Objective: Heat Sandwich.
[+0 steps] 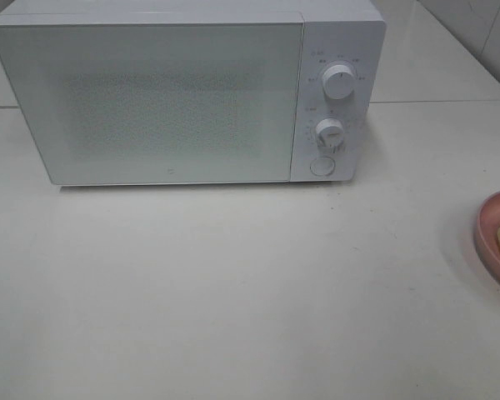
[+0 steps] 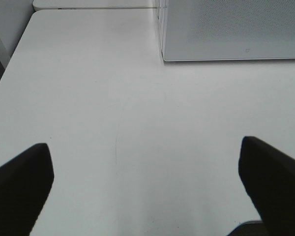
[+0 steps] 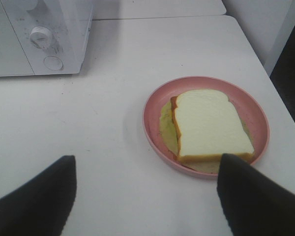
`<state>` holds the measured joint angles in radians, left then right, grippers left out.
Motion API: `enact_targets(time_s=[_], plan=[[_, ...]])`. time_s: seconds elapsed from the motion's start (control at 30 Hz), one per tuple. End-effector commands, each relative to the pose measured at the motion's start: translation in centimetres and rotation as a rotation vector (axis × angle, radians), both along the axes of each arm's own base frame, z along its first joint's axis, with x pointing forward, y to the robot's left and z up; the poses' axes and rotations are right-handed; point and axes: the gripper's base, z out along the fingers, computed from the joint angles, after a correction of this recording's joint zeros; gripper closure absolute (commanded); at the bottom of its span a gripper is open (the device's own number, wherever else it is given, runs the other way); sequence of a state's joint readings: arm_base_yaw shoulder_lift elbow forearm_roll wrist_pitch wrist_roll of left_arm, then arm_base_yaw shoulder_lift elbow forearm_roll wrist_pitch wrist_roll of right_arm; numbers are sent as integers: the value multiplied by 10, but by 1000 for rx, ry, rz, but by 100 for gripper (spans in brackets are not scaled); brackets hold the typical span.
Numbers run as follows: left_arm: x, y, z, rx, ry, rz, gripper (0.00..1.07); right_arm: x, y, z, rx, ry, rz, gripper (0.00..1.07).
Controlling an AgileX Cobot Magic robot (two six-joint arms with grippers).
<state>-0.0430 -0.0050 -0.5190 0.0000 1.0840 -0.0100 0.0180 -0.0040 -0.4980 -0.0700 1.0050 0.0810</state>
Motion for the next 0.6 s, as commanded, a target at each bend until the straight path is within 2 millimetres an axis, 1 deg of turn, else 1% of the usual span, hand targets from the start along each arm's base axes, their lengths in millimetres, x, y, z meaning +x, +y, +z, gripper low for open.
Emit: enact_targets(time_s=[0.03,0.6], plan=[[-3,-1,0,-20,-33,-2,9,-4,0,0,-10,-35,-2,31],[-3,-1,0,-20,-33,-2,9,-4,0,0,-13,-35,0,31]])
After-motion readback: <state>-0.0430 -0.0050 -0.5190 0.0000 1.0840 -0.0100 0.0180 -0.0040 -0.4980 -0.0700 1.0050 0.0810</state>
